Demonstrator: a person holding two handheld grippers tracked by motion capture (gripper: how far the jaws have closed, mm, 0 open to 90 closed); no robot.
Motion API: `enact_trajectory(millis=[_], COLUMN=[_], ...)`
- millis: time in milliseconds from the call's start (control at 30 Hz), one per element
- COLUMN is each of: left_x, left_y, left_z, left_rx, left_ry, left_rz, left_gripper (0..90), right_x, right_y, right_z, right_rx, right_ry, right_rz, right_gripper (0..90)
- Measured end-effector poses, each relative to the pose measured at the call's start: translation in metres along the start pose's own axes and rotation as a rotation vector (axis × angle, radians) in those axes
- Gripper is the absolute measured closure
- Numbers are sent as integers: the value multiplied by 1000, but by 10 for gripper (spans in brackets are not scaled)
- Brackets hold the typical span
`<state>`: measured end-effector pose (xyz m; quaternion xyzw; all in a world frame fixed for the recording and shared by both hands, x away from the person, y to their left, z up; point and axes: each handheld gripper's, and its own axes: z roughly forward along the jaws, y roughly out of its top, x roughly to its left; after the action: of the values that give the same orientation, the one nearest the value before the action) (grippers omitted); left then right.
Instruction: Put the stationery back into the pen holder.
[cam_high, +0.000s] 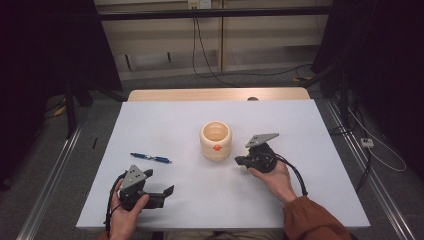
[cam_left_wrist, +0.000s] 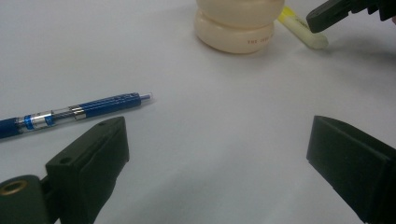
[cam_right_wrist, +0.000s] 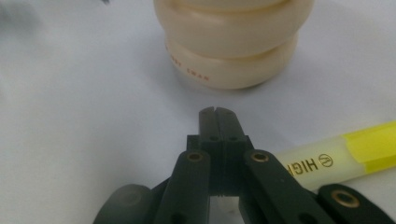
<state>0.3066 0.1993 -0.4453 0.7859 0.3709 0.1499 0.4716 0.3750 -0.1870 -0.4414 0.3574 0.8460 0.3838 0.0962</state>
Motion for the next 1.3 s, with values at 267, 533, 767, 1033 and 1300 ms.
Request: enact_trajectory(millis=[267,533,767,1033,1300], left_x=[0,0,0,0,0], left_y=[0,0,0,0,0], left_z=[0,0,-1,-1,0], left_rx=[1,5,8,11,13], left_ry=[-3,-7,-8,-12,-16], left_rz=[2,11,16,21,16], left_gripper=[57,58,58,58,58], right_x=[-2,0,-5,-6,-12], right_y=[-4,-4,-7,-11,-12], right_z=[10,14,12,9,2], right_rx=[53,94,126,119,157], right_ry=[10,-9,-25,-29,-32], right_rz=[15,6,15,54,92], right_gripper=[900,900,900,900,900])
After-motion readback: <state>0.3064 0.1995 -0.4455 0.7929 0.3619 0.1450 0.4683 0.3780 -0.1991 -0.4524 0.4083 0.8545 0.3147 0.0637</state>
